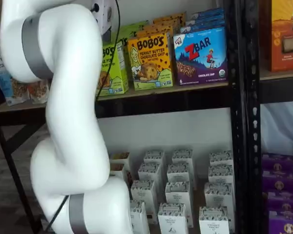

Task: Pick the green box on the top shelf, the fourth from the left

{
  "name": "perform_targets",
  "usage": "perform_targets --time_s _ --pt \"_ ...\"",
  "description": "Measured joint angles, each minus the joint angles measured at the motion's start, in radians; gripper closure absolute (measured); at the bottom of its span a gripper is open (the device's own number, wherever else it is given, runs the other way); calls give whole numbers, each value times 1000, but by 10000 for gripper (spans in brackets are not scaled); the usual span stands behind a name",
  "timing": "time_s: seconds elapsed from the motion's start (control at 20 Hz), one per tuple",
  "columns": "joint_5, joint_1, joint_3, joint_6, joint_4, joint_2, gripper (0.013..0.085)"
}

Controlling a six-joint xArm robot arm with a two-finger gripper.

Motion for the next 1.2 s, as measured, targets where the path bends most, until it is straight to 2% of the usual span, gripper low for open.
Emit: perform_targets --time_s 0.25,0.85,1.2 --pt "7 4 -13 -4 -34 25 130" --pt "-11 28 0 5 -84 46 130" --pt "-56 48 31 18 -104 40 130"
